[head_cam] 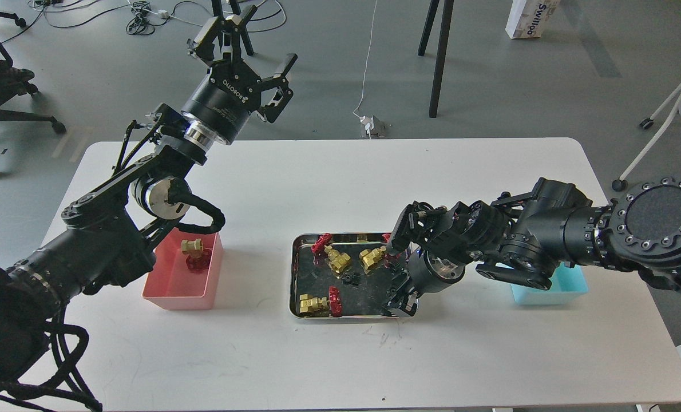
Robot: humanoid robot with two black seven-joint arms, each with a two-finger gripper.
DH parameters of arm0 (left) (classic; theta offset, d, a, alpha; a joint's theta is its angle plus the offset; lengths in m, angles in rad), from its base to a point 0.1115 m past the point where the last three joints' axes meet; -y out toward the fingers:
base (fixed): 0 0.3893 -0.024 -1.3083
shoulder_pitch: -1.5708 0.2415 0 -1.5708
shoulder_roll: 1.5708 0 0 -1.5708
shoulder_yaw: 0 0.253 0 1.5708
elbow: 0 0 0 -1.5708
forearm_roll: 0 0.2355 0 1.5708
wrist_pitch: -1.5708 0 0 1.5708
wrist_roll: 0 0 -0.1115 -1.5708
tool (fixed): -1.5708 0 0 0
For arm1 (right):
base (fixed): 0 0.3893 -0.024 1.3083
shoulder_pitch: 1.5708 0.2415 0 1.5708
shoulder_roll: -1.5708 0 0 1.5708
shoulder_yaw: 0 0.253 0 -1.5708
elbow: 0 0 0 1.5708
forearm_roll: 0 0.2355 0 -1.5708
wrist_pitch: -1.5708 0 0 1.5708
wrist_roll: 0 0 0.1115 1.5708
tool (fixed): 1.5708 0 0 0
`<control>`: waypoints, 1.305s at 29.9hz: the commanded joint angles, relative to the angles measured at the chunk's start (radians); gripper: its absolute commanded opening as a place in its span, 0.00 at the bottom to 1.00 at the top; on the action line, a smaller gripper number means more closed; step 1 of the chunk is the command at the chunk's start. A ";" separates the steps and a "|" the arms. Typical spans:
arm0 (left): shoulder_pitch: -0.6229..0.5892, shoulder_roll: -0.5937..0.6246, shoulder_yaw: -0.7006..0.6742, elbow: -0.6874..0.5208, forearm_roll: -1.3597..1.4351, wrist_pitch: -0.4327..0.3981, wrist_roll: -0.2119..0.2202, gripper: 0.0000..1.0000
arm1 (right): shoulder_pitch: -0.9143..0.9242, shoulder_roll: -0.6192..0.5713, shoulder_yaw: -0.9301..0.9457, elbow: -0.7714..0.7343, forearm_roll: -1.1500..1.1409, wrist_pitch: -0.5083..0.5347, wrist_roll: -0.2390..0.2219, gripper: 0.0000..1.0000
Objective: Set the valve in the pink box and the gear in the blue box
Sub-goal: 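Close the right gripper on the brass gear part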
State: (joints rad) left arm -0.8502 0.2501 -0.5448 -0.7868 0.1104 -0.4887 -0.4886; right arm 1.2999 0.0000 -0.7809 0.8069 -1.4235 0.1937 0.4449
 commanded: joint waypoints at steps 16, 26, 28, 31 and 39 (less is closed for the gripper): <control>0.000 -0.011 0.000 0.003 0.000 0.000 0.000 0.89 | 0.002 0.000 -0.001 0.001 -0.002 -0.004 -0.005 0.42; 0.000 -0.012 0.002 0.003 0.000 0.000 0.000 0.89 | 0.004 0.000 -0.001 0.001 -0.002 -0.002 -0.006 0.28; 0.000 -0.012 0.002 0.003 0.000 0.000 0.000 0.89 | 0.001 0.000 -0.001 0.001 -0.002 -0.002 -0.008 0.25; 0.000 -0.012 0.002 0.003 0.000 0.000 0.000 0.89 | -0.001 0.000 -0.001 0.001 -0.002 -0.002 -0.014 0.23; 0.006 -0.012 0.002 0.003 0.000 0.000 0.000 0.89 | 0.016 0.000 0.000 0.008 0.003 0.006 -0.012 0.23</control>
State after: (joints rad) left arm -0.8441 0.2378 -0.5430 -0.7838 0.1104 -0.4887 -0.4888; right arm 1.3065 0.0000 -0.7824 0.8120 -1.4245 0.1981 0.4309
